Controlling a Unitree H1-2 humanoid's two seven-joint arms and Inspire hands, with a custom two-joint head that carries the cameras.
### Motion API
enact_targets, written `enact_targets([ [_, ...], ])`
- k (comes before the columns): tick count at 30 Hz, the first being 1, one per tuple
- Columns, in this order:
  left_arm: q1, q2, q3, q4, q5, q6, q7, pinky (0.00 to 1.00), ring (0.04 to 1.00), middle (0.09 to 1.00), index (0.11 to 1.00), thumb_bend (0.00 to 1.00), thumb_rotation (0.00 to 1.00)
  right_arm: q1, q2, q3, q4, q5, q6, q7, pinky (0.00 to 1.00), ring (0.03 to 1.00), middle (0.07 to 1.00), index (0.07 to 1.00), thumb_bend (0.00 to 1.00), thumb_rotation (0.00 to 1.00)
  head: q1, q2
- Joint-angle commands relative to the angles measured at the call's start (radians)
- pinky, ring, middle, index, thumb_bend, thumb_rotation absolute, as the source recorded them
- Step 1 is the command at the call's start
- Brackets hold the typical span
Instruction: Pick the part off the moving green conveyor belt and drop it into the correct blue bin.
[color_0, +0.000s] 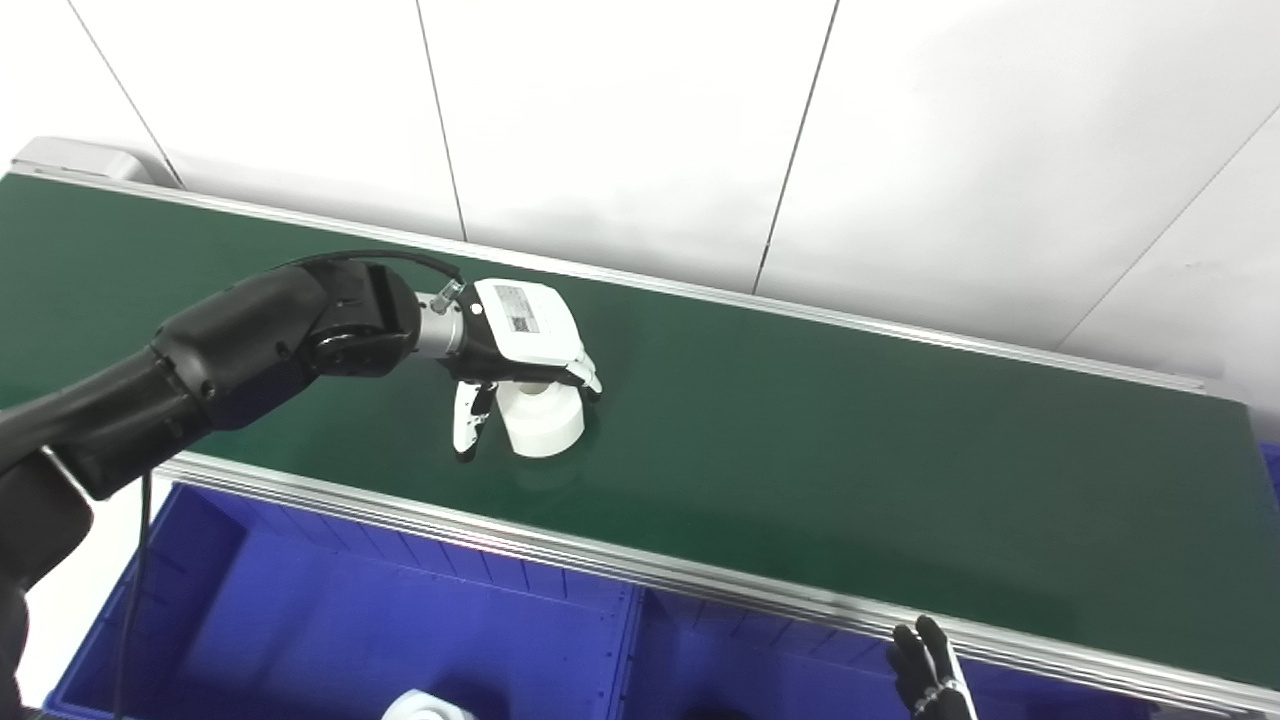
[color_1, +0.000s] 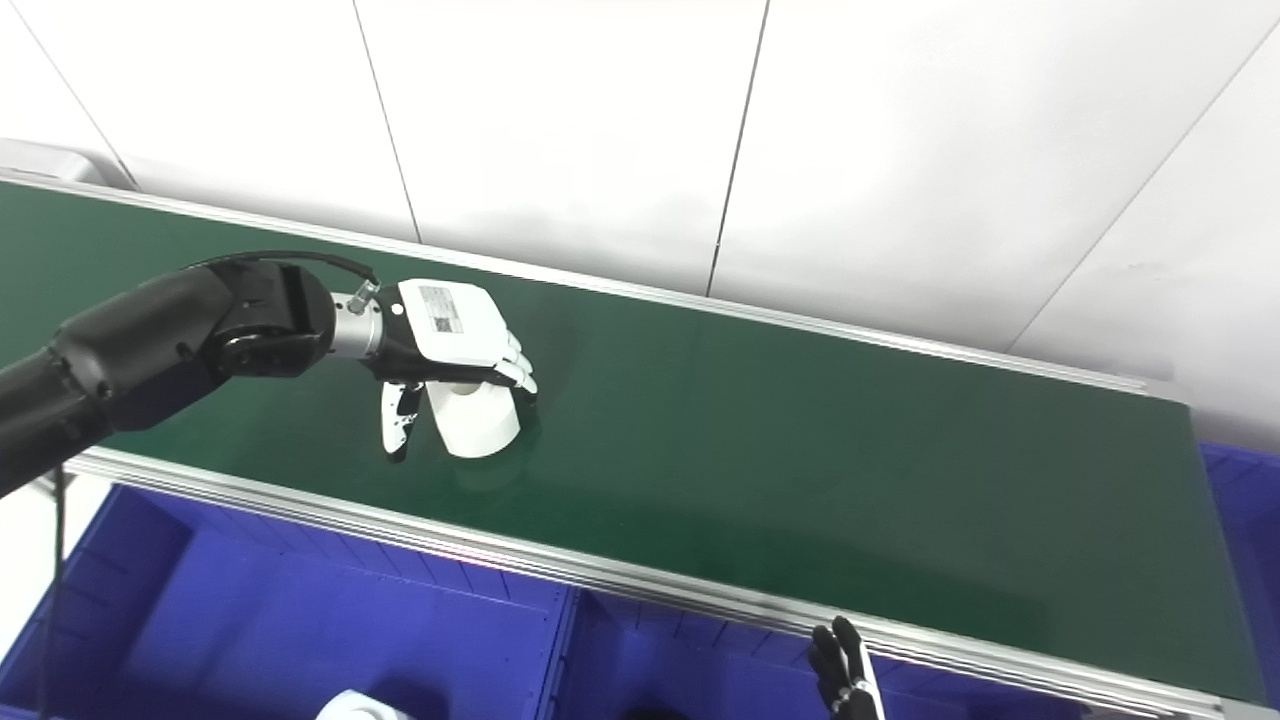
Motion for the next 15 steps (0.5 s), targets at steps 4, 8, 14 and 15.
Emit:
enact_targets([
  [4, -0.008, -0.010, -0.061, 0.098, 0.071, -0.004, 0.368, 0.52, 0.558, 0.594, 0.620, 0.72, 0.02, 0.021, 0.014, 0.010, -0.049, -0.005, 0.011, -0.008, 1.00, 0.949, 0.943, 0.977, 0.84, 1.00, -0.010, 0.006],
  [8, 0.013, -0.032, -0.084, 0.114, 0.126, -0.004, 0.508, 0.42, 0.443, 0.502, 0.493, 0.51, 0.00, 0.024, 0.012, 0.013, -0.051, -0.005, 0.011, -0.007, 1.00, 0.951, 0.941, 0.976, 0.84, 1.00, -0.013, 0.009],
  [14, -0.001, -0.032, -0.137, 0.112, 0.120, -0.004, 0.582, 0.44, 0.453, 0.508, 0.470, 0.50, 0.00, 0.025, 0.013, 0.018, -0.053, -0.006, 0.013, -0.009, 0.95, 0.931, 0.936, 0.980, 0.84, 1.00, -0.017, 0.011],
  [15, -0.005, -0.031, -0.143, 0.108, 0.116, -0.004, 0.580, 0.44, 0.453, 0.505, 0.472, 0.50, 0.00, 0.026, 0.014, 0.019, -0.055, -0.006, 0.014, -0.009, 0.94, 0.931, 0.936, 0.980, 0.85, 1.00, -0.017, 0.011],
])
